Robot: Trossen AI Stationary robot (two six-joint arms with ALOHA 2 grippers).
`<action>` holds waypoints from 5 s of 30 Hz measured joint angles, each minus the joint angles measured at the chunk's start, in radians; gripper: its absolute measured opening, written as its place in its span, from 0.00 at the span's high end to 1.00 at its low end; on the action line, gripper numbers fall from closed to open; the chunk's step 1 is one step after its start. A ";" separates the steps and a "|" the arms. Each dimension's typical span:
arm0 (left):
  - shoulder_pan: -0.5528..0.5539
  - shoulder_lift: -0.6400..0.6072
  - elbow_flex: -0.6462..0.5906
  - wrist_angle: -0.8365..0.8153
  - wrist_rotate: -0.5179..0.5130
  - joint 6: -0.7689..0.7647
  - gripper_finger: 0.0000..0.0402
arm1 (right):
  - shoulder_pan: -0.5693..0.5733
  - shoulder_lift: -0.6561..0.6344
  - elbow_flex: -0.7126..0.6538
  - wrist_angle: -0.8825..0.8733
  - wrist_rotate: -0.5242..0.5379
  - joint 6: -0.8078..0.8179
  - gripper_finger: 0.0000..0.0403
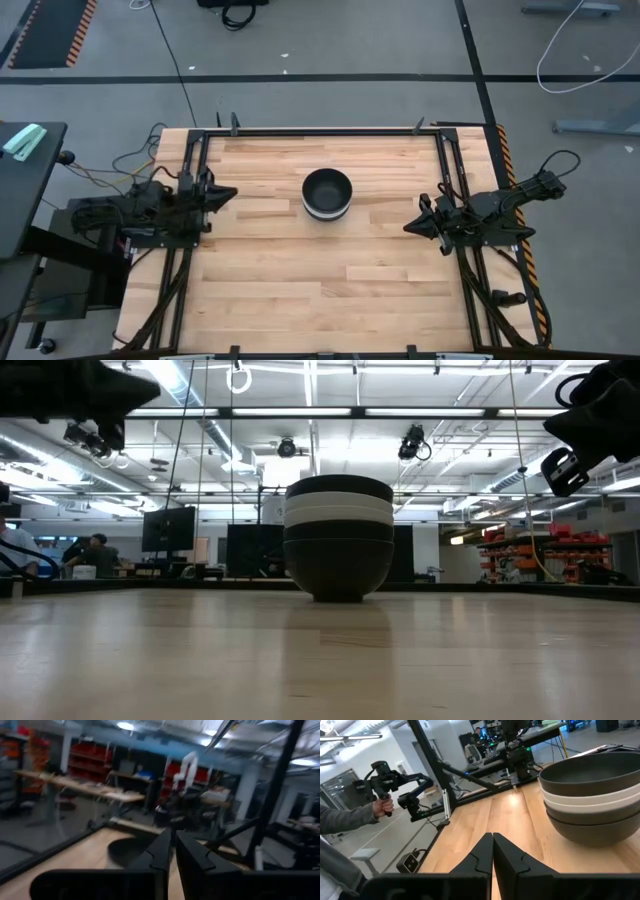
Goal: Nest bowls inside each other
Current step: Return to Home Position
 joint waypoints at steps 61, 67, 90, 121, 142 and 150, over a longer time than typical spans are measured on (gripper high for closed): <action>0.001 0.014 -0.174 0.047 0.053 0.166 0.90 | -0.319 0.029 0.000 0.014 -0.031 -0.184 0.96; 0.001 0.014 -0.174 0.047 0.053 0.162 0.91 | -0.319 0.028 0.000 0.013 -0.047 -0.178 0.96; 0.001 0.014 -0.174 0.048 0.053 0.156 0.90 | -0.319 0.029 0.000 -0.003 -0.043 -0.200 0.96; 0.001 0.014 -0.174 0.048 0.054 0.156 0.93 | -0.319 0.029 0.000 -0.002 -0.043 -0.199 0.96; 0.001 0.013 -0.174 0.048 0.054 0.156 0.93 | -0.319 0.029 0.000 -0.002 -0.043 -0.199 0.96; 0.001 0.014 -0.174 0.048 0.054 0.156 0.91 | -0.319 0.029 0.000 -0.002 -0.043 -0.200 0.96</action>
